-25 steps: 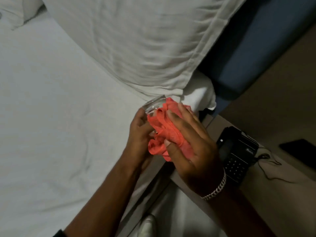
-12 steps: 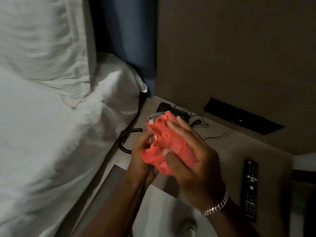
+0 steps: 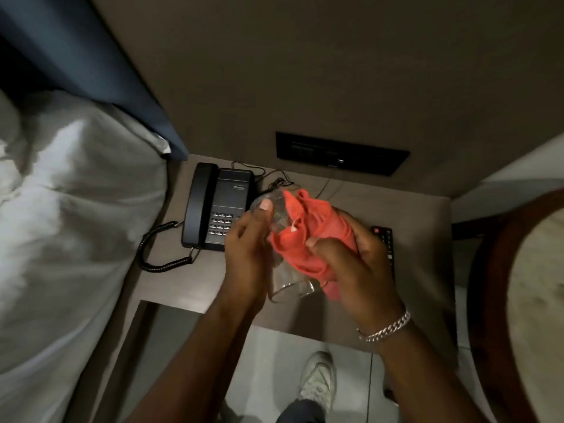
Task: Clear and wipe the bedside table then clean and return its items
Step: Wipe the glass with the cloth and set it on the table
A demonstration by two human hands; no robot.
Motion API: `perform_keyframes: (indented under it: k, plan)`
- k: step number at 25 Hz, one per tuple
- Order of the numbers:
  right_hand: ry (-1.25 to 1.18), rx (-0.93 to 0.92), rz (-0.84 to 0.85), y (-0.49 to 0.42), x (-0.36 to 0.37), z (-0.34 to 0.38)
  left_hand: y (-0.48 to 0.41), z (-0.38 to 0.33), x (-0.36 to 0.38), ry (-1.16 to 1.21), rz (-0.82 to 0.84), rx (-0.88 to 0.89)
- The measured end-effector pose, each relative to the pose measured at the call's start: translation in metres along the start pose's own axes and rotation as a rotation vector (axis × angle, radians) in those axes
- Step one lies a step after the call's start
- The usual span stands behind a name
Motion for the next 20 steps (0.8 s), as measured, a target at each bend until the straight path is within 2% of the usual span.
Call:
perform_keyframes:
  k: [2, 5, 7, 10, 13, 18, 20]
  plan:
    - [-0.166, 0.217, -0.093, -0.001, -0.023, -0.024, 0.002, 0.009, 0.004, -0.017, -0.027, -0.021]
    - [-0.489, 0.651, -0.019, 0.006, -0.037, -0.061, 0.003, 0.022, 0.014, -0.046, 0.012, -0.033]
    - [-0.555, 0.760, -0.004, 0.013, -0.046, -0.076, -0.003, 0.023, 0.010, -0.074, -0.041, -0.019]
    - [-0.595, 0.741, -0.081, 0.018, -0.053, -0.097, -0.013, 0.018, 0.004, -0.230, -0.003, 0.066]
    - [-0.624, 0.611, -0.254, 0.008, -0.066, -0.107, -0.022, 0.025, 0.000, -0.486, 0.041, 0.138]
    - [-0.290, 0.500, -0.510, 0.008, -0.094, -0.114, -0.035, 0.050, 0.008, -0.809, 0.044, 0.263]
    - [-0.224, 0.463, -0.548, 0.011, -0.099, -0.111, -0.039, 0.064, 0.009, -0.899, 0.066, 0.279]
Point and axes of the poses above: each hand's wrist, its own y-axis away from the middle knuckle, its own x-axis out of the palm, z = x × y, the point moved 5 cm from there along -y, towards the middle knuckle, and after that the axes turned 4 degrees about -y, right-handed, at the moved point
